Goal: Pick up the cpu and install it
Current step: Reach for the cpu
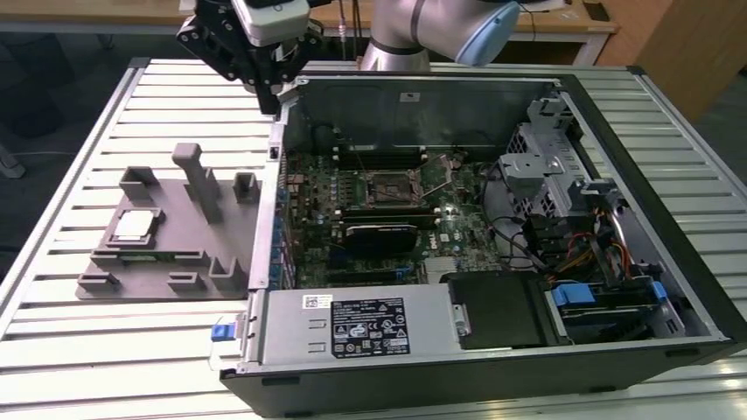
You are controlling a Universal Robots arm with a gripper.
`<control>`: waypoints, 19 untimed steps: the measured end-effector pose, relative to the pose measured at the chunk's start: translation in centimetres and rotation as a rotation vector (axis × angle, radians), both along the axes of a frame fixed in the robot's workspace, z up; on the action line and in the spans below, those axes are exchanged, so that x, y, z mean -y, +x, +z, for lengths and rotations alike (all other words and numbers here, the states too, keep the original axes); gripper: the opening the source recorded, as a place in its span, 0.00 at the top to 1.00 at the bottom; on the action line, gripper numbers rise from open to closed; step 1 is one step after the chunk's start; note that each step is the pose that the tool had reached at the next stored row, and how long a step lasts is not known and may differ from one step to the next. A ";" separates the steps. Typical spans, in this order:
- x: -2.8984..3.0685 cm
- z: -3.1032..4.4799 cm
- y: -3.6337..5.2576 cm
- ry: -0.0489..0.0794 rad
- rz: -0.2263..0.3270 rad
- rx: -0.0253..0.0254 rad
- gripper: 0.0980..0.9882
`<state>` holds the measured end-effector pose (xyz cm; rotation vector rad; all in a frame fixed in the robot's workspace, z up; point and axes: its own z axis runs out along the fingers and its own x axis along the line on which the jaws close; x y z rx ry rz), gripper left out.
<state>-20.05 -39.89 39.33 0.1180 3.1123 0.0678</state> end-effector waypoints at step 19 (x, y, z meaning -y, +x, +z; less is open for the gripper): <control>0.00 0.00 -2.25 0.000 0.000 0.0000 0.99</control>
